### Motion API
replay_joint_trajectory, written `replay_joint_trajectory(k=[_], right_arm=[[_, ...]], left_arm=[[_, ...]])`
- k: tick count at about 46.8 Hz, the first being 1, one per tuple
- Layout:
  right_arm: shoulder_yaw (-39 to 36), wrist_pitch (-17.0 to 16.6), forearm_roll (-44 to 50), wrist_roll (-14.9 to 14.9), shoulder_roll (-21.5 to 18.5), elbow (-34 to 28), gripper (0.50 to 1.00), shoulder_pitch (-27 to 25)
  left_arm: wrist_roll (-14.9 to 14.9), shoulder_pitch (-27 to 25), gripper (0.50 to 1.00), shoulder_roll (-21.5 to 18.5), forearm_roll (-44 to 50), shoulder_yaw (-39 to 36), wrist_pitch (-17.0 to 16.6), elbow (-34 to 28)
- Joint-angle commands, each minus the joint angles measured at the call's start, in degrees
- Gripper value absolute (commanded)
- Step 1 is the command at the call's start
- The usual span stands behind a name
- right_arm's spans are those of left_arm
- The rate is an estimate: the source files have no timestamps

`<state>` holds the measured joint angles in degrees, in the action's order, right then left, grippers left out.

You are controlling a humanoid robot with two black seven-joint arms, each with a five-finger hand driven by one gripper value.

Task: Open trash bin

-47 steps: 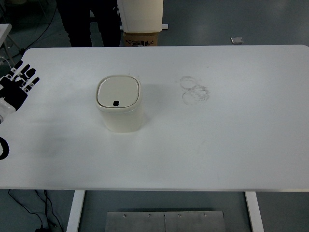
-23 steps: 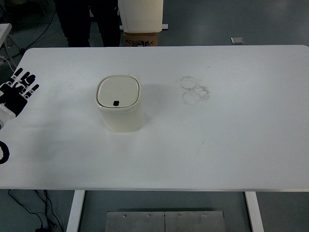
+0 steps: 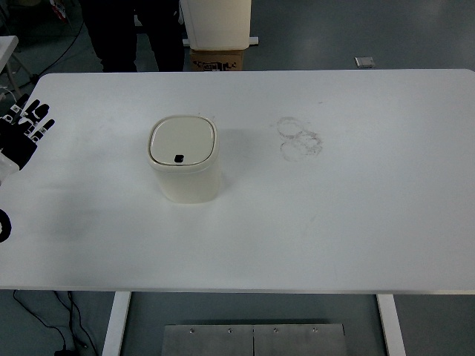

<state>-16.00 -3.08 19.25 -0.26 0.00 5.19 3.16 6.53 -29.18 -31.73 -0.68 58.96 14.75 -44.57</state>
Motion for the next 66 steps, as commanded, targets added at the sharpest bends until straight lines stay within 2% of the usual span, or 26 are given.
replay_joint_trajectory(k=[1, 5, 11, 26, 30, 43, 56, 66], right_arm=[[0.00, 0.00, 0.00, 0.00, 0.00, 0.00, 0.991, 0.00], [0.00, 0.00, 0.00, 0.00, 0.00, 0.00, 0.991, 0.00], [0.00, 0.00, 0.00, 0.00, 0.00, 0.00, 0.991, 0.00], [0.00, 0.00, 0.00, 0.00, 0.00, 0.00, 0.991, 0.00], [0.00, 0.00, 0.00, 0.00, 0.00, 0.00, 0.991, 0.00], [0.00, 0.00, 0.00, 0.00, 0.00, 0.00, 0.991, 0.00], [0.00, 0.00, 0.00, 0.00, 0.00, 0.00, 0.991, 0.00], [0.00, 0.00, 0.00, 0.00, 0.00, 0.00, 0.991, 0.00]], left_arm=[[-0.11, -0.18, 1.000, 0.00, -0.37, -0.08, -0.25, -0.08], [-0.28, -1.58, 1.000, -0.35, -0.73, -0.78, -1.04, -0.08], [-0.29, -5.01, 1.000, -3.33, -0.81, -5.43, -2.44, -0.08], [-0.37, -8.00, 1.000, -9.92, -0.99, -8.34, -2.44, -0.17], [-0.46, -9.93, 1.000, -11.16, -1.08, -11.05, -2.36, -0.17], [-0.55, -22.23, 1.000, -10.63, -1.60, -26.96, -3.94, -0.35], [-0.81, -34.27, 1.000, -8.26, -7.49, -42.43, -3.94, -0.61], [-5.29, -40.69, 1.000, -7.12, -11.45, -49.29, -3.06, -0.96]])
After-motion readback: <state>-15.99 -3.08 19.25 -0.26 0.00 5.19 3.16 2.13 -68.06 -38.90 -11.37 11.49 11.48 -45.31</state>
